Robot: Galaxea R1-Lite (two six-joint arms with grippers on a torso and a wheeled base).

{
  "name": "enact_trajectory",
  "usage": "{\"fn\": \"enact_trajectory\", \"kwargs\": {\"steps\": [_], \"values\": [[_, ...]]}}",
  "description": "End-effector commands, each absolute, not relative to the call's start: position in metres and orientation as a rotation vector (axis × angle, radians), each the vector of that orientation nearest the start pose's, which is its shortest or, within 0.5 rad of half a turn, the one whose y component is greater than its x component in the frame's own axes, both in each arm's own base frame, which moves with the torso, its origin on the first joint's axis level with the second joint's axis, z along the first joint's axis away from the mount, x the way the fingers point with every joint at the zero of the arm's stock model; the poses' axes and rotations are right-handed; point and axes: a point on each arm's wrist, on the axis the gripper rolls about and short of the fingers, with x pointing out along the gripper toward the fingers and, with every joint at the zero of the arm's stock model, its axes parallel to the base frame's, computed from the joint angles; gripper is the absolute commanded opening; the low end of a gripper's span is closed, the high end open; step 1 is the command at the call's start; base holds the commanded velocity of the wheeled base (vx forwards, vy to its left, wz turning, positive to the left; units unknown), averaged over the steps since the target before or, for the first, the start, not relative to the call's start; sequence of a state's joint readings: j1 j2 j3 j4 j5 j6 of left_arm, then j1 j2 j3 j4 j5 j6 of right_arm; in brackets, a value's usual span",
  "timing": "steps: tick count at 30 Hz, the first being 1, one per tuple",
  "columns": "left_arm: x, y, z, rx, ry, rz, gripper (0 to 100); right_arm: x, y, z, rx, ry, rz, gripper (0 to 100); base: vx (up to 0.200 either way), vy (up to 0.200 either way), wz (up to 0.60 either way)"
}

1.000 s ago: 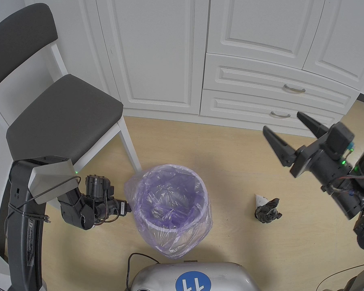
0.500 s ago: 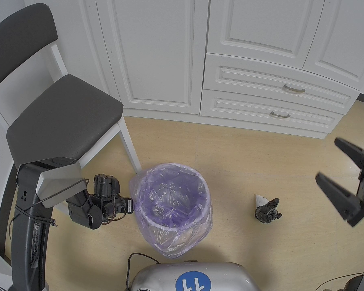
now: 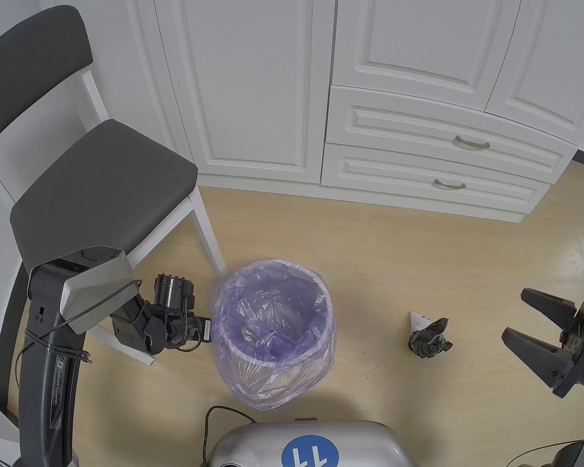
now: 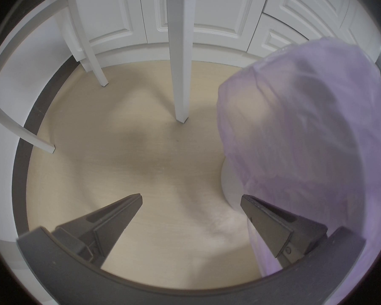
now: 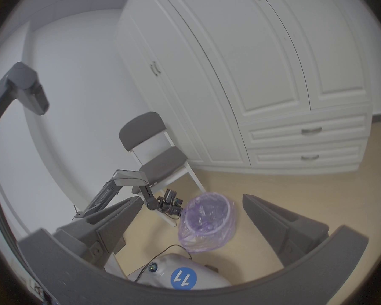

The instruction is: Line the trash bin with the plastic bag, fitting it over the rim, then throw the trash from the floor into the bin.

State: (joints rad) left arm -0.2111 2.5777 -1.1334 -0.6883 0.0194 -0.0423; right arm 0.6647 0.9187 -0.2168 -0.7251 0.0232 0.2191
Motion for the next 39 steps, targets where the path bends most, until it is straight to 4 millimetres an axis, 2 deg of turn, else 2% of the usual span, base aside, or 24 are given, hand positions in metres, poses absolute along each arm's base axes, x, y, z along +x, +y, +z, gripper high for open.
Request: {"fn": "enact_trajectory", "kwargs": {"steps": [1,6,7,11,14,17,19,20,23,25,29,32,36,39], "values": [[0.411,-0.084,-0.069,0.062,0.779,-0.168,100,0.106,0.073,0.172,0.249,0.19,0.611,100,0.0,0.0,0.0],[0.398,-0.081,-0.069,0.069,0.803,-0.164,100,0.123,0.078,0.201,0.273,0.11,0.59,100,0.0,0.0,0.0],[0.391,-0.079,-0.066,0.066,0.81,-0.166,100,0.131,0.083,0.215,0.279,0.073,0.593,100,0.0,0.0,0.0],[0.374,-0.077,-0.073,0.062,0.815,-0.17,100,0.148,0.094,0.244,0.275,-0.009,0.605,100,0.0,0.0,0.0],[0.361,-0.077,-0.076,0.051,0.779,-0.178,100,0.151,0.096,0.261,0.255,-0.076,0.61,100,0.0,0.0,0.0],[0.354,-0.077,-0.077,0.056,0.751,-0.176,100,0.147,0.092,0.269,0.254,-0.109,0.604,100,0.0,0.0,0.0],[0.352,-0.076,-0.077,0.06,0.749,-0.172,100,0.138,0.085,0.261,0.251,-0.094,0.586,100,0.0,0.0,0.0],[0.351,-0.073,-0.075,0.057,0.749,-0.167,100,0.129,0.076,0.245,0.241,-0.056,0.572,100,0.0,0.0,0.0],[0.349,-0.068,-0.071,0.051,0.749,-0.162,100,0.118,0.063,0.209,0.215,0.046,0.53,100,0.0,0.0,0.0],[0.346,-0.067,-0.063,0.05,0.74,-0.166,100,0.116,0.06,0.193,0.205,0.101,0.517,100,0.0,0.0,0.0],[0.339,-0.067,-0.052,0.053,0.731,-0.169,100,0.12,0.059,0.182,0.193,0.15,0.495,100,0.0,0.0,0.0],[0.332,-0.064,-0.038,0.049,0.716,-0.168,100,0.129,0.064,0.181,0.173,0.174,0.491,100,0.0,0.0,0.0],[0.316,-0.056,-0.006,0.062,0.668,-0.162,100,0.162,0.079,0.175,0.08,0.238,0.463,100,0.0,0.0,0.0],[0.303,-0.051,0.014,0.11,0.63,-0.179,100,0.19,0.089,0.169,0.048,0.273,0.358,100,0.0,0.0,0.0]]}}
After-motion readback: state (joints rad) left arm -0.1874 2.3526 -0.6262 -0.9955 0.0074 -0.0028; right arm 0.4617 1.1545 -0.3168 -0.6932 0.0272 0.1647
